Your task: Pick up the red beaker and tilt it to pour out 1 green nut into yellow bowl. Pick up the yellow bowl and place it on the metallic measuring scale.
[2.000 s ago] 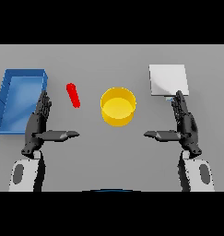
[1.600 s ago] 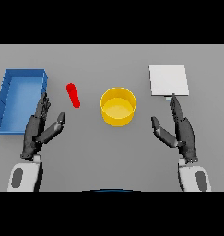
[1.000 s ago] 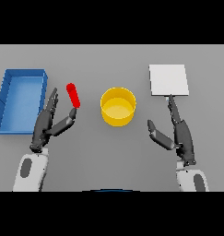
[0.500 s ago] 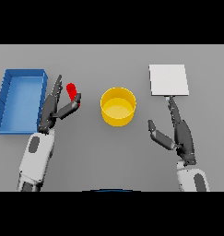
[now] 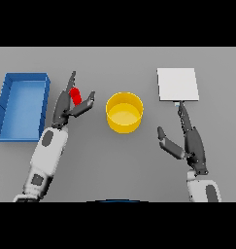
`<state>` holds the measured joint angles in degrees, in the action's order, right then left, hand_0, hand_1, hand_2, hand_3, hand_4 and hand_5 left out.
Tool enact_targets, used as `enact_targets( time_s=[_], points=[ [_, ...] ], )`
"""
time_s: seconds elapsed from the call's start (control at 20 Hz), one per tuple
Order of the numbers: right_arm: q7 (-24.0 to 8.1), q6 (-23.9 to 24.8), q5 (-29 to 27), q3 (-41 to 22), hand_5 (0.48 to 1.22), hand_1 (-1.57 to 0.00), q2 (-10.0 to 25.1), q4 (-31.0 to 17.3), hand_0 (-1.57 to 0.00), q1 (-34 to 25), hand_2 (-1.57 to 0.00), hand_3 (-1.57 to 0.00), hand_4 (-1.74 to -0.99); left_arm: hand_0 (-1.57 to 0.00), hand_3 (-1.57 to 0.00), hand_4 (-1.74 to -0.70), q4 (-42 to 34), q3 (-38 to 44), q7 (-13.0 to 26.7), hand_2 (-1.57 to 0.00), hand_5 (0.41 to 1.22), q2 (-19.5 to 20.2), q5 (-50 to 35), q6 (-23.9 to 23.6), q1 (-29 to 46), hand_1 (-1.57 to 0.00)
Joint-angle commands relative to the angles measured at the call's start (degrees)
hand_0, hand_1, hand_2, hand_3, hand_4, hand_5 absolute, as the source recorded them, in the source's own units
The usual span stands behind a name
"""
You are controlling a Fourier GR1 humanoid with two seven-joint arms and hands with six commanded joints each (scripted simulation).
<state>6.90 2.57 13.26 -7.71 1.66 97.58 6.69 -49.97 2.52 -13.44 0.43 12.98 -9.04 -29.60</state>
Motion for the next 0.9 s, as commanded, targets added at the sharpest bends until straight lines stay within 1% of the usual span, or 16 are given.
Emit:
enact_targets(
  time_s=[0.0,0.1,0.15,0.2,0.25,0.3,0.35,0.4,0.45,0.5,0.55,0.6,0.65,0.75,0.8,0.85],
  points=[
    [0.35,-0.11,-0.24,-0.04,0.691,0.0,-0.04,0.52,0.0,0.19,0.0,0.0,-1.262,0.0,0.0,-1.26,1.51,0.54,-0.45,0.0,0.68,0.13,-0.18,-0.08,-1.29,0.0],
    [-1.39,0.04,-0.06,0.04,0.691,0.0,-0.08,0.25,0.0,-0.88,0.0,0.0,-1.265,0.0,0.0,-1.27,3.35,1.18,-1.85,0.0,0.692,0.4,-0.31,-0.22,-2.34,0.0],
    [-0.62,0.3,0.41,0.14,0.691,0.0,0.24,-0.07,0.0,-0.36,0.0,0.0,-1.259,0.0,0.0,-1.3,4.76,1.74,-3.21,-0.04,0.715,0.02,-0.46,-1.01,-2.96,-0.02],
    [-0.34,0.59,0.65,-0.02,0.691,0.0,0.04,0.28,0.0,-0.11,0.0,0.0,-1.255,-0.09,-0.05,-1.32,6.01,2.3,-4.6,-0.15,0.741,-0.31,-0.6,-1.8,-3.54,-0.14],
    [-0.49,0.55,0.74,0.03,0.69,0.0,0.21,0.23,0.0,-0.46,0.0,0.0,-1.252,-0.32,-0.22,-1.35,6.89,2.83,-4.69,-0.36,0.77,-1.01,-0.82,-2.86,-4.49,-0.36],
    [-0.89,0.48,0.6,0.03,0.688,0.0,0.15,0.42,0.0,-0.54,0.0,0.0,-1.247,-0.57,-0.42,-1.42,7.54,3.2,-5.06,-0.6,0.86,-1.31,-0.97,-3.4,-4.62,-0.61],
    [-0.54,0.62,1.1,-0.32,0.692,0.0,0.01,0.25,0.0,-0.53,0.0,0.0,-1.245,-0.77,-0.58,-1.48,8.06,3.27,-4.89,-0.79,0.933,-1.52,-0.68,-4.25,-5.05,-0.8],
    [-0.47,0.65,1.13,-0.15,0.695,0.0,0.11,-0.23,0.0,-0.86,0.0,0.0,-1.241,-0.93,-0.76,-1.53,8.75,3.27,-7.04,-0.95,0.99,-1.83,-0.32,-4.36,-5.22,-0.95],
    [-0.43,0.85,1.15,-0.23,0.693,0.0,-0.15,-0.02,0.0,-0.87,0.0,0.0,-1.24,-1.06,-0.89,-1.57,9.45,3.62,-8.4,-1.07,1.036,-2.2,-0.63,-4.19,-5.7,-1.08],
    [-1.43,1.03,0.95,0.1,0.688,0.0,-0.29,-0.62,0.0,-1.51,0.0,0.0,-1.233,-1.16,-1.0,-1.6,9.34,3.77,-9.19,-1.17,1.073,-2.21,-1.23,-3.68,-5.46,-1.18],
    [-0.6,0.91,0.94,0.03,0.686,0.0,-0.23,-0.86,0.0,-1.13,0.0,0.0,-1.233,-1.24,-1.11,-1.57,9.85,3.91,-9.56,-1.25,1.103,-2.1,-1.35,-3.87,-5.65,-1.25],
    [-0.18,0.73,0.8,-0.13,0.685,0.0,-0.35,-0.67,0.0,-0.91,0.0,0.0,-1.232,-1.31,-1.2,-1.61,9.98,4.13,-9.89,-1.32,1.119,-2.09,-1.79,-3.66,-5.74,-1.32],
    [-0.4,0.77,0.87,-0.02,0.68,0.0,-0.23,-0.81,0.0,-1.62,0.0,0.0,-1.219,-1.36,-1.28,-1.63,10.24,4.42,-9.31,-1.37,1.125,-2.08,-2.09,-3.92,-6.2,-1.37],
    [0.13,1.15,1.4,0.13,0.673,0.0,0.09,-1.31,0.0,-1.08,0.0,0.0,-1.196,-1.44,-1.38,-1.67,9.15,4.33,-9.28,-1.44,1.128,-1.94,-2.31,-4.36,-5.9,-1.44],
    [0.35,1.24,1.88,-0.14,0.67,0.0,0.08,-1.42,0.0,-1.14,0.0,0.0,-1.186,-1.46,-1.42,-1.69,8.76,3.96,-8.43,-1.47,1.129,-2.01,-1.9,-5.12,-6.43,-1.47],
    [0.85,1.35,1.83,0.02,0.667,0.0,0.21,-1.22,0.0,-1.1,0.0,0.0,-1.175,-1.49,-1.45,-1.7,7.67,3.55,-8.57,-1.49,1.127,-1.73,-1.85,-4.9,-6.14,-1.49]
  ],
)
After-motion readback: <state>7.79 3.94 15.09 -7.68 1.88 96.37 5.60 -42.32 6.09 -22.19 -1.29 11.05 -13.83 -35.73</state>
